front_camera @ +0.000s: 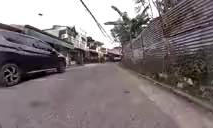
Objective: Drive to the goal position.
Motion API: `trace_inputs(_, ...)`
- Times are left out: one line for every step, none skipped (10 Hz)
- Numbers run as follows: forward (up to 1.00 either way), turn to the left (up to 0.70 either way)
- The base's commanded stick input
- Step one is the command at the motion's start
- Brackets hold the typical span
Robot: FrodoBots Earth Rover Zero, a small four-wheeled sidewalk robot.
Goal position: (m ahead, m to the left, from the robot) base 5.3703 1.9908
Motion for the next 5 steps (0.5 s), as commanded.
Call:
trace_inputs(1.00,0.00)
trace_inputs(1.00,0.00)
trace_inputs(1.00,0.00)
trace_inputs(1.00,0.00)
trace_inputs(1.00,0.00)
